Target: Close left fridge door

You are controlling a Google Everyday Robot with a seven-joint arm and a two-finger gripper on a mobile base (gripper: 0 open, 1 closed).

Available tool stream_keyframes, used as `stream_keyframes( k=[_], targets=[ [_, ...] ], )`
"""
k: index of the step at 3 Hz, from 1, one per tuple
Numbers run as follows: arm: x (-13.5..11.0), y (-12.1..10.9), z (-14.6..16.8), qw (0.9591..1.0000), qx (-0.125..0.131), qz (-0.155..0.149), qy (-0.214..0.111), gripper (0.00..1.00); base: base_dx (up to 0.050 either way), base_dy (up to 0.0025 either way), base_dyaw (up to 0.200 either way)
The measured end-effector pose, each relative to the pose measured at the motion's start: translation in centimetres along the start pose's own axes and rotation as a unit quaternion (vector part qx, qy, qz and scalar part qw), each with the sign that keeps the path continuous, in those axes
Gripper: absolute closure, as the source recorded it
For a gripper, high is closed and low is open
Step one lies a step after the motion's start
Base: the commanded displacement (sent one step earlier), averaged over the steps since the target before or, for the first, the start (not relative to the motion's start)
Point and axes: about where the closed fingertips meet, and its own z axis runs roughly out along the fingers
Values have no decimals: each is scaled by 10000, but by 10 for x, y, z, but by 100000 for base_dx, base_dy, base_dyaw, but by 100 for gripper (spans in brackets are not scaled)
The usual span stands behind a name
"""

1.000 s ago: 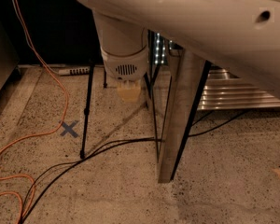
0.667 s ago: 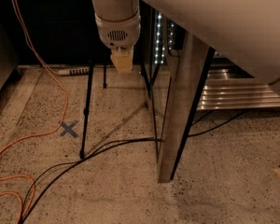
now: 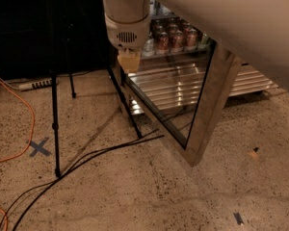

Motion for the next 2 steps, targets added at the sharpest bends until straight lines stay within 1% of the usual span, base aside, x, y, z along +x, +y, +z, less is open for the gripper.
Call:
stream_keyframes(
  k=[1,2],
  targets=[
    [0,0,0,10000,0,0,0,100,2433,-207,-17476],
    [0,0,0,10000,0,0,0,100,3638,249,13574]
  ],
)
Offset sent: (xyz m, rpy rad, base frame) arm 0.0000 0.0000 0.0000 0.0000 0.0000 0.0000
